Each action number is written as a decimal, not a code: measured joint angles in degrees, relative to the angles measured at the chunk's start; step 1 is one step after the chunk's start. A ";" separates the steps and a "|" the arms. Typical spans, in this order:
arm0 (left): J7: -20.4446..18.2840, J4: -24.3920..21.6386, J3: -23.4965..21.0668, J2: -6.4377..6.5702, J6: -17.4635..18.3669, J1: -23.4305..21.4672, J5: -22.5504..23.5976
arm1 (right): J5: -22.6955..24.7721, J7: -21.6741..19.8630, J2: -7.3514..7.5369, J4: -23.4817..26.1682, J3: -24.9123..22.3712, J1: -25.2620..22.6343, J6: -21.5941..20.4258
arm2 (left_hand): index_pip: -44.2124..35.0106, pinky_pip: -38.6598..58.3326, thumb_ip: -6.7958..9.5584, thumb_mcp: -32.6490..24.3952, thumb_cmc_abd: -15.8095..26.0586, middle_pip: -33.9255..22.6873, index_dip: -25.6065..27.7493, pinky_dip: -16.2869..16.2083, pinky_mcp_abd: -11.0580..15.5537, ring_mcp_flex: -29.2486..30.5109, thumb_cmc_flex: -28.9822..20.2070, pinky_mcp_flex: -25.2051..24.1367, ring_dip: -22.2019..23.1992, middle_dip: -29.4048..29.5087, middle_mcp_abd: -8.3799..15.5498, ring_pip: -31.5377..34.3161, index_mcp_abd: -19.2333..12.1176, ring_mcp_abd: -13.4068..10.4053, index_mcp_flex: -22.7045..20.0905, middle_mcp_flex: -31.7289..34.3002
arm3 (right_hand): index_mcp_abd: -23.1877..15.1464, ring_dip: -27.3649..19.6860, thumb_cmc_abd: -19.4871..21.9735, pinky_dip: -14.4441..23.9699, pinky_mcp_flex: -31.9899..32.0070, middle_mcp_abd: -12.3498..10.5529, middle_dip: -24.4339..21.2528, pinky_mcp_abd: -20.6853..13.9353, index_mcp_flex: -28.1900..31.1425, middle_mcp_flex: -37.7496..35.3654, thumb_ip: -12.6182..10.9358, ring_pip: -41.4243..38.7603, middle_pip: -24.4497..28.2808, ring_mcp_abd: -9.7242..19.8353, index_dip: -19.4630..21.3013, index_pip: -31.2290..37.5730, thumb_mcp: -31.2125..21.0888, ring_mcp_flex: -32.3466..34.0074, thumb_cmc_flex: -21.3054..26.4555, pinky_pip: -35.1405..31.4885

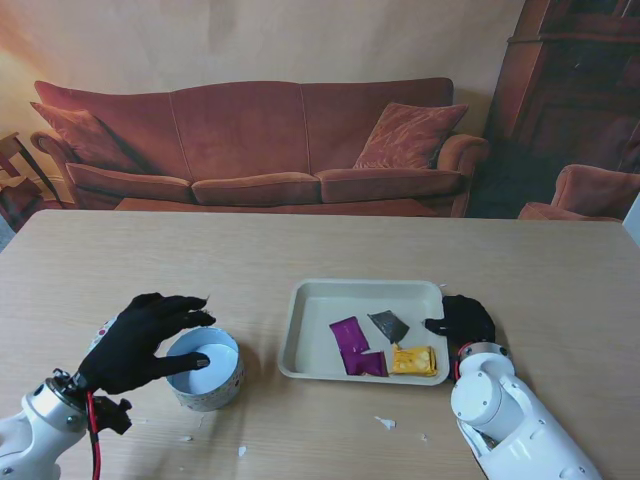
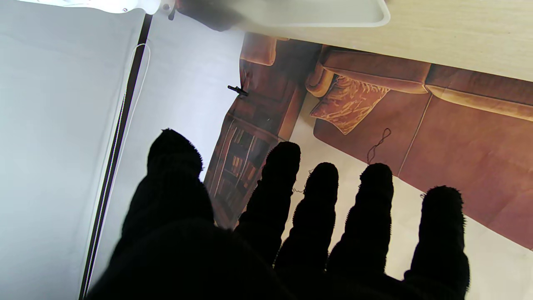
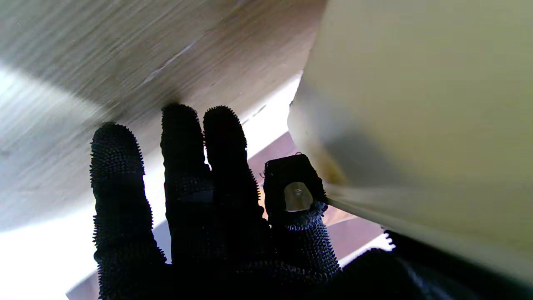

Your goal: Pour cookies into a cookie box

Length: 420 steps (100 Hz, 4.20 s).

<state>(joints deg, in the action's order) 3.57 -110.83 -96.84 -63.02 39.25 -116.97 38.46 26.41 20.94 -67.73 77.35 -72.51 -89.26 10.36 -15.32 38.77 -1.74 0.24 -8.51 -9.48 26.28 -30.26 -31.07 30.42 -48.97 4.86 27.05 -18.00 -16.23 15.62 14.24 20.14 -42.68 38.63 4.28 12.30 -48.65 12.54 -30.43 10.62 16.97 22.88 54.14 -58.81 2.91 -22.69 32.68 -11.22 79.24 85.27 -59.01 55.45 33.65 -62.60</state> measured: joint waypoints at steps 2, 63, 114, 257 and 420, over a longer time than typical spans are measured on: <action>0.02 0.00 0.03 -0.01 -0.01 0.00 -0.01 | -1.16 -0.14 -0.06 0.33 -0.06 -0.10 -0.01 | 0.00 0.00 0.00 0.00 0.09 0.01 0.00 0.00 0.00 0.00 0.00 0.00 0.00 0.00 0.00 0.00 0.00 0.00 0.00 0.01 | 0.28 0.53 0.04 0.00 0.00 0.00 0.00 0.00 0.45 0.00 0.00 -0.96 0.00 -0.62 0.02 0.00 -0.34 0.04 0.00 -0.23; 0.48 0.20 0.08 -0.23 -0.45 0.02 -0.97 | -16.68 6.83 -4.14 1.12 -1.81 -3.08 -7.33 | -0.04 0.08 0.00 0.00 1.32 0.64 0.48 0.60 -0.03 0.00 0.00 0.08 0.00 0.00 -0.02 0.10 -0.02 0.14 -0.75 0.57 | 3.98 5.06 -1.29 -17.78 -18.33 -0.64 1.08 4.54 7.49 1.01 11.76 -12.96 3.04 -5.35 0.25 0.00 -2.30 1.87 2.91 -12.41; 0.57 0.46 0.32 -0.32 -1.11 0.15 -1.63 | -17.84 9.65 -4.94 1.94 -2.82 -5.01 -15.08 | -0.04 0.11 0.00 0.00 1.35 0.75 0.52 0.66 -0.09 0.01 0.00 0.08 0.00 0.00 -0.02 0.10 -0.02 0.64 -1.33 0.58 | 5.35 5.03 -6.03 -18.45 -20.35 1.59 1.10 4.69 10.91 -2.57 13.72 -23.30 4.94 -6.62 0.87 0.00 -2.30 5.16 4.69 -13.98; 3.39 0.82 -0.86 -0.93 0.12 0.12 -0.44 | -21.17 14.66 -5.69 18.72 -4.39 -13.03 -23.45 | -0.03 0.70 0.00 0.00 1.36 1.19 0.52 0.68 -0.74 0.03 0.00 0.09 0.00 0.00 -0.09 0.10 -0.02 0.74 -1.40 1.21 | 4.94 5.49 -10.11 -18.94 -22.43 9.47 2.16 6.41 13.94 -3.50 16.70 -28.75 6.46 -9.14 1.13 0.85 -2.22 6.28 5.75 -16.08; 7.27 1.06 -2.61 -1.96 2.65 -0.71 0.06 | -12.67 9.69 -5.58 9.93 13.56 7.09 -24.66 | -0.01 0.79 0.00 0.00 1.36 1.32 0.52 1.34 -0.97 2.10 0.00 0.66 0.01 0.00 -0.20 0.54 -0.02 0.83 -2.43 2.44 | 4.28 5.50 -11.43 -18.94 -23.77 10.33 1.84 6.79 14.27 -3.59 16.72 -31.64 7.56 -9.48 1.45 0.85 -2.12 6.88 5.75 -18.12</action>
<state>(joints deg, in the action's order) 10.84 -109.77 -99.45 -64.98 41.90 -117.68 38.52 13.74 30.62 -73.31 87.29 -58.95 -82.17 -14.30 -15.33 39.56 -1.74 0.24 -7.14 -8.16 26.80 -28.92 -32.04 32.51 -48.97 5.53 27.05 -18.00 -16.43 16.15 14.23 20.97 -45.12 41.06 8.56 17.80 -60.08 -6.40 -54.20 20.95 18.81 29.67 68.41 -62.40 19.63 -54.33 40.23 -20.70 80.69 86.13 -61.13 62.33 39.40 -80.72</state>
